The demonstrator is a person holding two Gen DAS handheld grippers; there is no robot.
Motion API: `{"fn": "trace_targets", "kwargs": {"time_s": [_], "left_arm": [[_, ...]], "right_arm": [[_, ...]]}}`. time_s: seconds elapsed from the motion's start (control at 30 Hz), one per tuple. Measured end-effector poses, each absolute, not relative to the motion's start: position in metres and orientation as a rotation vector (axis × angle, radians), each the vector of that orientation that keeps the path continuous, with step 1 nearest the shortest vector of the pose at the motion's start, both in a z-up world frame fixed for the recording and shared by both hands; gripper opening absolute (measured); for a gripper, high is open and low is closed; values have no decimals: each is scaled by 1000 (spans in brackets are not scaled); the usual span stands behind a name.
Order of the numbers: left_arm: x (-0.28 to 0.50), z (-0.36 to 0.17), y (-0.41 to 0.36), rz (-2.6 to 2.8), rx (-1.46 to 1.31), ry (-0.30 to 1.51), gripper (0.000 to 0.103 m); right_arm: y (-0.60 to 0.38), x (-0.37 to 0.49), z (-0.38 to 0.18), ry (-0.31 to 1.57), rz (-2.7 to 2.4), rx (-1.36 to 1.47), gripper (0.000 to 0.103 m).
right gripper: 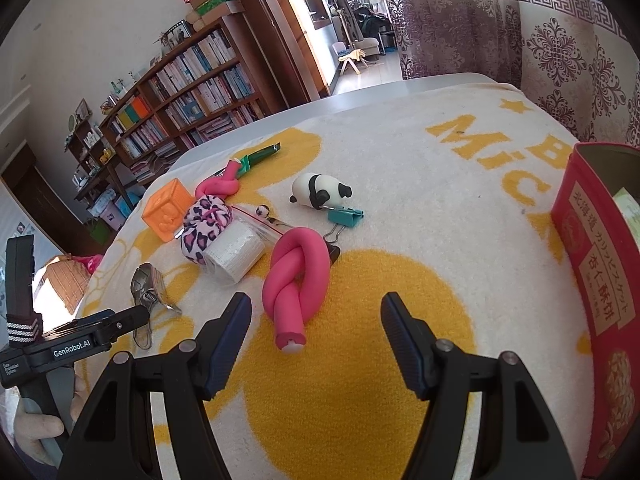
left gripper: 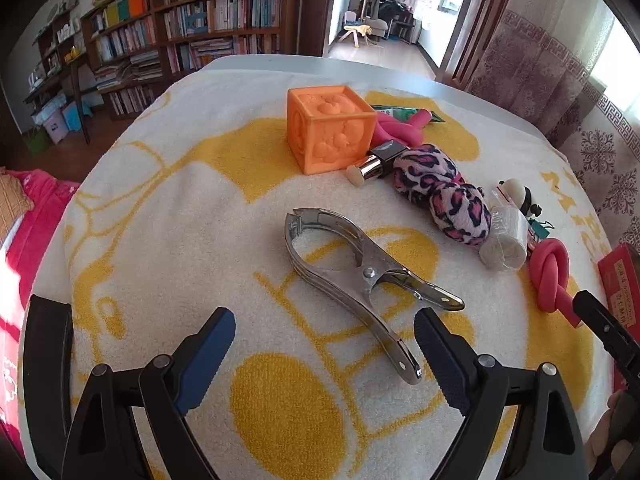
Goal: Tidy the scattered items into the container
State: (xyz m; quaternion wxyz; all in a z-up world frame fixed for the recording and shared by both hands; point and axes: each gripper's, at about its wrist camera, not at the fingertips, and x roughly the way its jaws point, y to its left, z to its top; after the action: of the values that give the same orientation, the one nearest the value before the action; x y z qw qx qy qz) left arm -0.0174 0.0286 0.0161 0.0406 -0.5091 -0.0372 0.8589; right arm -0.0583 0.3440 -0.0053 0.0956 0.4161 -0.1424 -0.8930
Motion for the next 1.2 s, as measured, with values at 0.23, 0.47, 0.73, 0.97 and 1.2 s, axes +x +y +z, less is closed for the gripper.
{"fn": "trace_targets", "kwargs": {"time_s": [0.23,0.47,0.73,0.97,1.2], "left_arm": [[-26,13,37,2595,-1597,-287,93],[-16,12,49,2592,-1609,-146,93],[-5,12,28,2667,-1630,-54,93],[3,12,-17,2762,-1671,-45,93],[3,25,-45,2820,-1633,-179,93]], "right_arm": [[347,-58,-4,-444,-2648,1230,71],[350,-59,-6,-460,-2638,1244,71],[347,-56,-5,-448,-2628,1242,71],[347,-56,-6,-453,-2625,1244,71],[344,-56,-7,-442,-2620,1247,71]]}}
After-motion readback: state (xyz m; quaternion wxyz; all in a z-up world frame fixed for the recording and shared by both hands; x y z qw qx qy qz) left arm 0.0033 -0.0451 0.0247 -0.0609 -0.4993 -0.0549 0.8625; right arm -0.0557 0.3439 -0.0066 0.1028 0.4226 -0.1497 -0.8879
